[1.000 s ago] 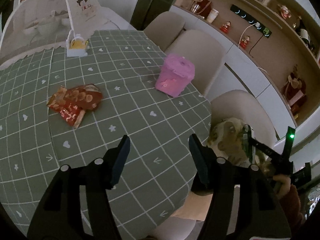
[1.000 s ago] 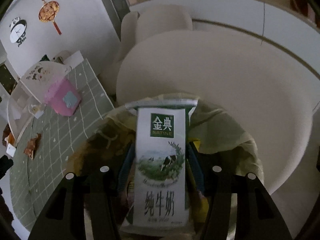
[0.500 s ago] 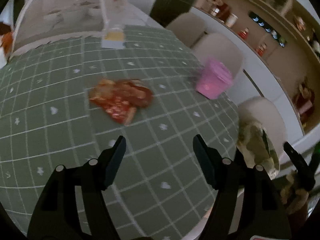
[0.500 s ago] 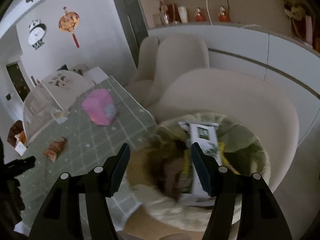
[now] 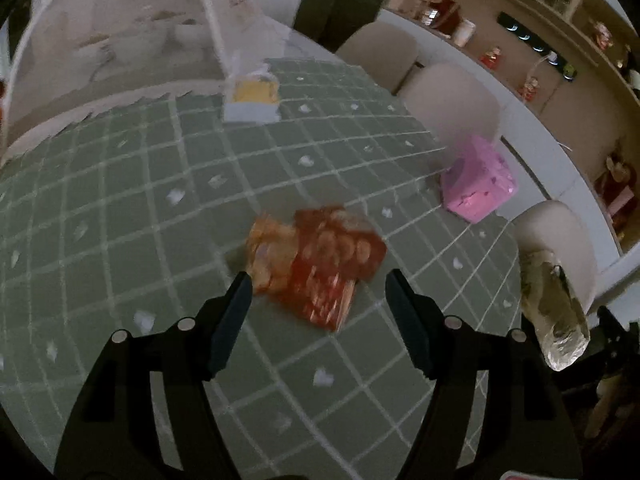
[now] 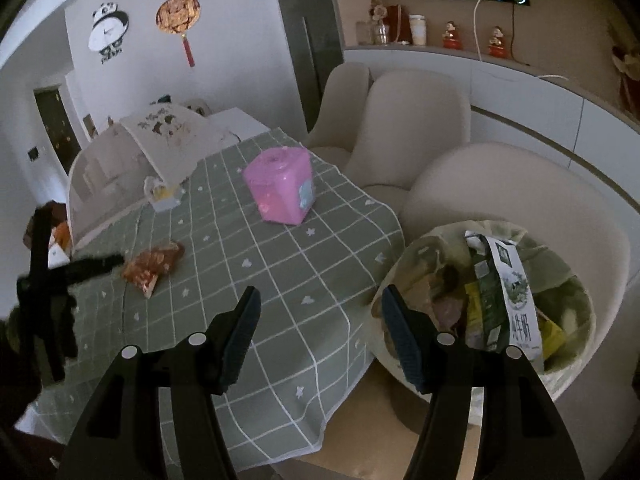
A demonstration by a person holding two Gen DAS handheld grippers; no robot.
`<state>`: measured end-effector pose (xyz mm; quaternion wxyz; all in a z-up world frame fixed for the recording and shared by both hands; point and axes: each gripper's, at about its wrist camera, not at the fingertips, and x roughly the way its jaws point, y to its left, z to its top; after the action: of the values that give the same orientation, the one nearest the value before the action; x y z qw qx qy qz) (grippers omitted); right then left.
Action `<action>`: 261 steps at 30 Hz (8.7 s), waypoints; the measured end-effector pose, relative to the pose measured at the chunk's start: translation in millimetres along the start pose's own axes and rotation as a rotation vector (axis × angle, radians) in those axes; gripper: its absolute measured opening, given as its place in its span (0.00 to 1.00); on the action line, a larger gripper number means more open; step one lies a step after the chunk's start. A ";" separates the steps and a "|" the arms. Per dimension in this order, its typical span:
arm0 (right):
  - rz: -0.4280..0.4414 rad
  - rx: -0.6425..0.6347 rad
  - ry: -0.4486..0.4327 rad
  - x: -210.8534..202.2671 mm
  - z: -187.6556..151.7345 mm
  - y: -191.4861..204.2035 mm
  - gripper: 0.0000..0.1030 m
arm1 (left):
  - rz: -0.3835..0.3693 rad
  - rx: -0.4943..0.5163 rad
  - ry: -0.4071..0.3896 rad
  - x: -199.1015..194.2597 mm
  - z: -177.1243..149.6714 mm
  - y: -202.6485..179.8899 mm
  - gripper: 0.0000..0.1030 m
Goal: Collect trash
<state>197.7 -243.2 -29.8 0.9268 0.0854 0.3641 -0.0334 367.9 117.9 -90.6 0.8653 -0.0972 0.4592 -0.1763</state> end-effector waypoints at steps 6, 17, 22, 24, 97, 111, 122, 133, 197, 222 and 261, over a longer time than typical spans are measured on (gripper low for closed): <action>-0.036 0.028 0.034 -7.1 -9.0 -11.3 0.58 | 0.035 0.207 0.072 46.0 22.7 -27.8 0.64; -0.052 0.049 0.052 -21.3 -24.4 -24.4 0.58 | 0.103 0.256 0.127 78.2 9.7 -47.3 0.48; -0.013 0.017 0.063 -14.8 -22.8 -15.7 0.58 | 0.106 0.180 0.110 66.1 11.3 -31.9 0.15; 0.006 -0.001 0.072 -10.0 -21.3 -9.9 0.58 | 0.106 0.144 0.091 54.6 8.5 -26.5 0.09; 0.172 -0.106 0.214 98.5 -23.9 165.1 0.06 | -0.132 0.355 0.065 16.1 29.7 34.7 0.42; 0.022 -0.024 0.194 36.7 -36.9 107.9 0.06 | -0.130 0.415 0.202 63.3 4.3 0.7 0.28; 0.063 -0.026 0.113 -1.8 -34.5 49.0 0.06 | -0.031 0.300 0.089 5.8 -19.1 -55.6 0.12; 0.016 0.019 0.018 -63.5 -41.6 -83.2 0.06 | -0.291 0.272 -0.023 -33.2 -15.6 -243.2 0.12; 0.086 -0.016 -0.019 -133.7 -70.7 -70.9 0.57 | 0.211 0.164 -0.304 -191.3 -193.9 -229.8 0.68; -0.023 -0.056 -0.160 -236.9 -161.7 21.7 0.57 | 0.174 0.226 -0.325 -250.8 -260.6 -217.7 0.68; -0.034 -0.064 -0.168 -239.6 -155.9 27.4 0.57 | 0.144 0.219 -0.322 -255.1 -262.0 -220.7 0.68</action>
<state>-78.8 -187.9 24.6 0.9556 0.0466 0.2874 -0.0446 -28.6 14.0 29.7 0.9433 0.0036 0.2986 -0.1452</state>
